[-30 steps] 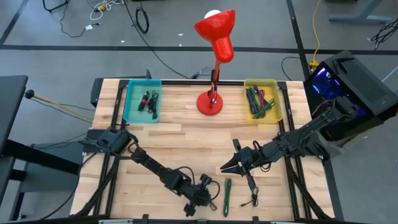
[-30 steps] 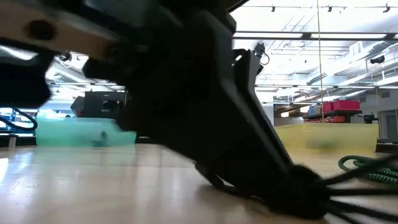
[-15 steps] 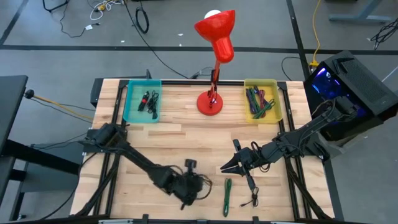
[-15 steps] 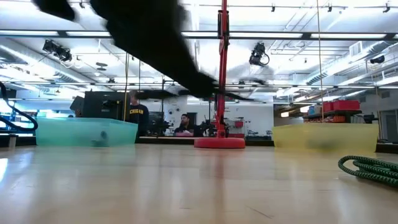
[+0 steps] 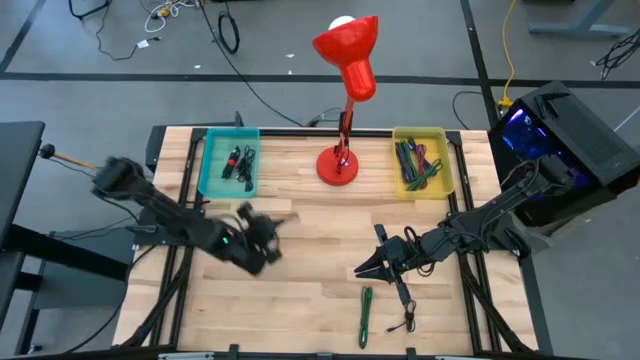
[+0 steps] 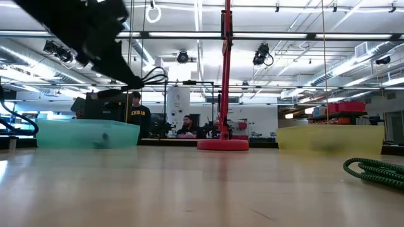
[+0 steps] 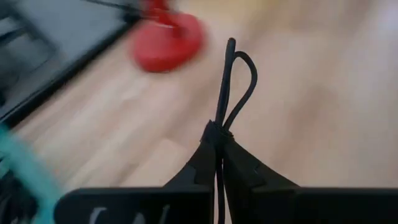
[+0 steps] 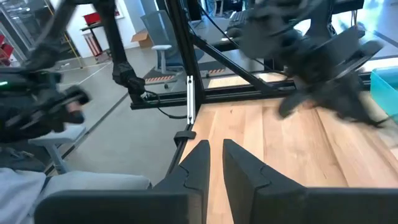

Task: Pick & Place USB Port
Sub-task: Put the black USB cable into the green bin

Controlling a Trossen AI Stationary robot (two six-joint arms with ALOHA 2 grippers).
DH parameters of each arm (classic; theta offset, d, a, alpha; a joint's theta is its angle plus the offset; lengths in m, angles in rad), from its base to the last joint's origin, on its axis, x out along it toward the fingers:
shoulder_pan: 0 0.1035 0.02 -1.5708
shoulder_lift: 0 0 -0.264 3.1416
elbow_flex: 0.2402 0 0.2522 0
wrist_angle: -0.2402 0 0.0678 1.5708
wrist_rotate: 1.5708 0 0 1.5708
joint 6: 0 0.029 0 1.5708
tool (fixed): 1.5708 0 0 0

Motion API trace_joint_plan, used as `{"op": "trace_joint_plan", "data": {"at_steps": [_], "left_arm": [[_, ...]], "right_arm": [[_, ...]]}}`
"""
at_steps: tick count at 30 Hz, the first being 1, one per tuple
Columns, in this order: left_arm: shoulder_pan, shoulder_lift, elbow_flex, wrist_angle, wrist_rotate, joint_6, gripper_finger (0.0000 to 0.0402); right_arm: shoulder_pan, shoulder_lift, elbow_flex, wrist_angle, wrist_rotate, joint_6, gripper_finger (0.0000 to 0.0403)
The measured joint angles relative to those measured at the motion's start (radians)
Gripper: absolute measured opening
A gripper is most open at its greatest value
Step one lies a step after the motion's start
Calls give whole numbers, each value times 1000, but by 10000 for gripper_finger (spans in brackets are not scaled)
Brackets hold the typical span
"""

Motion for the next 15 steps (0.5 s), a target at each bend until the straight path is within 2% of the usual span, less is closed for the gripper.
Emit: {"op": "trace_joint_plan", "data": {"at_steps": [3, 6, 11, 15], "left_arm": [[56, -145, -137, 35, -63, -94, 11], [132, -256, -218, 30, -117, -140, 11], [279, -375, -242, 8, -164, -89, 11], [446, -438, -242, -53, -164, -87, 11]], "right_arm": [[0, 0, 0, 12, 1, -5, 48], [0, 0, 0, 16, 1, -10, 48], [0, 0, 0, 14, 2, -31, 48], [0, 0, 0, 9, 2, -38, 48]]}}
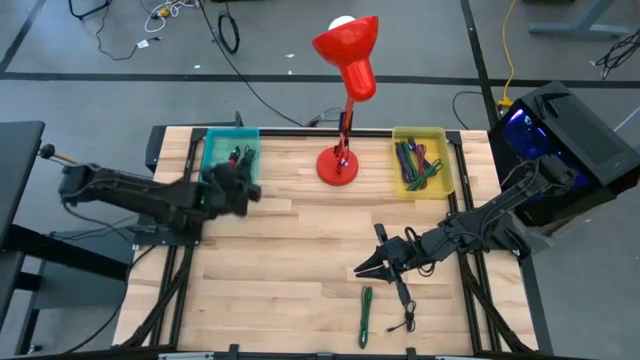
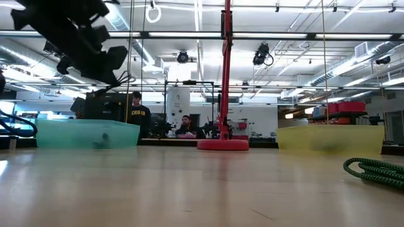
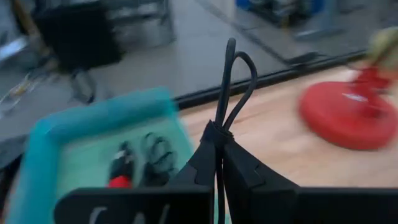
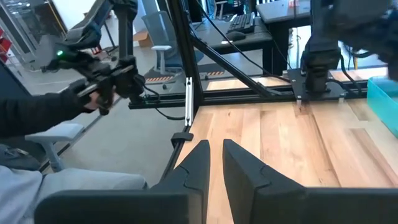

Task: Pick & Place USB Port
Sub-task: Put the black USB cable into the green bin

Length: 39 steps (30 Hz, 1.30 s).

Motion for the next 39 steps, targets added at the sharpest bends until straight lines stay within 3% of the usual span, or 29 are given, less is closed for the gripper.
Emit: {"op": "trace_joint_plan", "data": {"at_steps": [6, 13, 19, 22, 29, 39], "left_arm": [[218, -21, 0, -66, 128, 24, 11], [402, -20, 0, -82, 188, 103, 11], [557, -20, 0, -77, 315, 213, 11], [598, -20, -9, -23, 362, 262, 11], [673, -20, -153, 289, 463, 317, 11], [762, -19, -172, 309, 542, 372, 25]], "right_arm": [[0, 0, 0, -2, 0, -6, 48], [-1, 0, 0, -9, 8, -26, 48], [-1, 0, 0, -8, 8, -27, 48], [-1, 0, 0, -8, 8, -27, 48], [-3, 0, 0, -9, 8, -27, 48], [-15, 0, 0, -16, 8, -31, 48]]}}
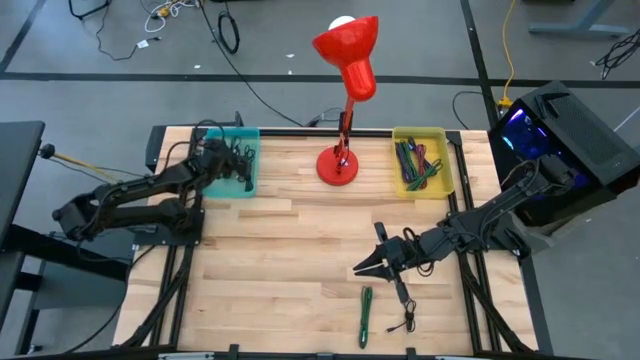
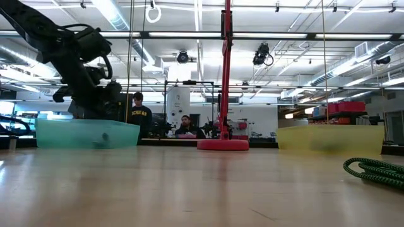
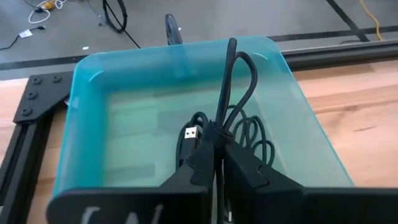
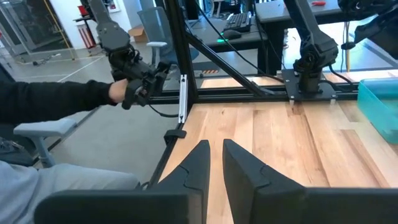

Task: Pick & Place USB Port
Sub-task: Put the black USB cable into the green bin

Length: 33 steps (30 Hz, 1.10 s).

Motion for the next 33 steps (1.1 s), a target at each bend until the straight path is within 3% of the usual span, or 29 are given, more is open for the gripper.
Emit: {"op": "trace_joint_plan", "data": {"at_steps": [10, 19, 23, 29, 31, 33], "left_arm": [[3, 0, 0, 24, 50, -12, 44], [3, -4, 5, 25, 97, 27, 143], [2, -17, 54, 36, 291, 78, 179], [-86, -53, 111, 139, 849, 13, 193], [-182, -55, 111, 185, 925, -8, 191], [-305, -55, 111, 220, 893, -15, 186]], "right_arm": [[-12, 0, 0, -16, 0, 7, 48], [-12, 0, 0, -41, 0, 8, 48], [-12, 0, 0, -51, 25, 8, 48], [-12, 0, 0, -156, -2, 128, 48], [-9, 0, 0, -230, -21, 249, 48], [6, 1, 0, -294, -27, 384, 48]]}}
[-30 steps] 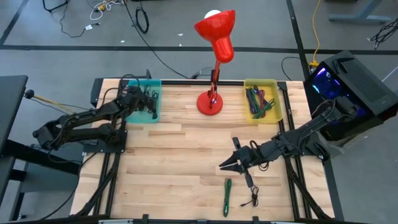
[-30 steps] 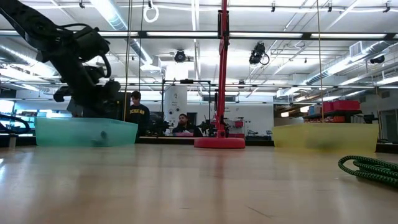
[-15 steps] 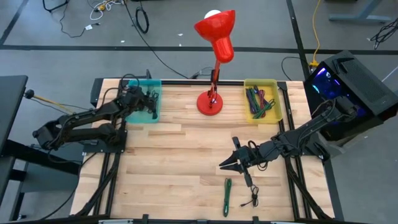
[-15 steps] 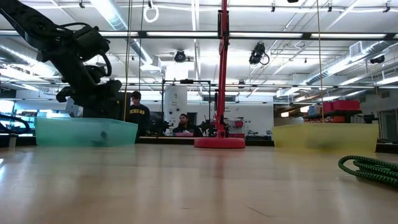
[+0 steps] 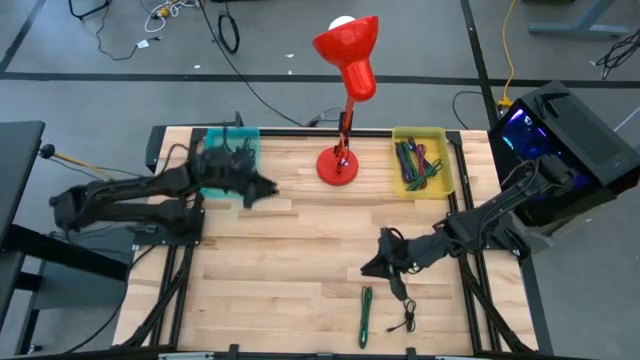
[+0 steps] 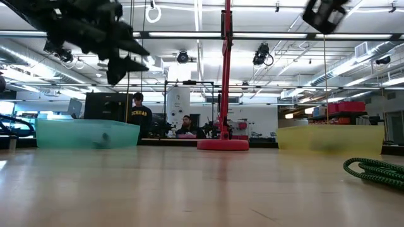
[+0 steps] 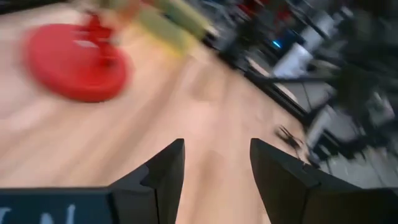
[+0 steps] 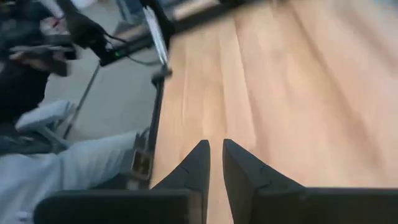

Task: Pick & Place USB Port
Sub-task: Put the black USB cable into the green bin

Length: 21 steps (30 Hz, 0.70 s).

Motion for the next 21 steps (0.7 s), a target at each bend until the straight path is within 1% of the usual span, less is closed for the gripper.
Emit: {"op": "trace_joint_plan", "data": {"at_steps": [2, 5, 8, 10, 14, 18, 21], "left_arm": [[-138, 0, 0, 33, -96, 2, 181], [-337, 0, 0, 82, -279, 7, 177], [-513, 1, 0, 101, -456, 11, 177], [-617, 1, 0, 105, -566, 9, 177], [-794, 10, 0, 115, -725, -20, 177], [-942, 32, 0, 149, -877, -50, 177], [-1031, 77, -1, 216, -984, -50, 177]], "right_arm": [[26, 11, 0, -50, 3, 125, 48], [74, 26, -1, -105, -1, 293, 47], [127, 47, 0, -139, -3, 460, 39], [164, 71, 0, -141, -4, 538, 28], [232, 133, 0, -124, -40, 682, 4], [300, 208, 1, -36, -74, 778, 8], [337, 248, 1, -47, -107, 879, 4]]}}
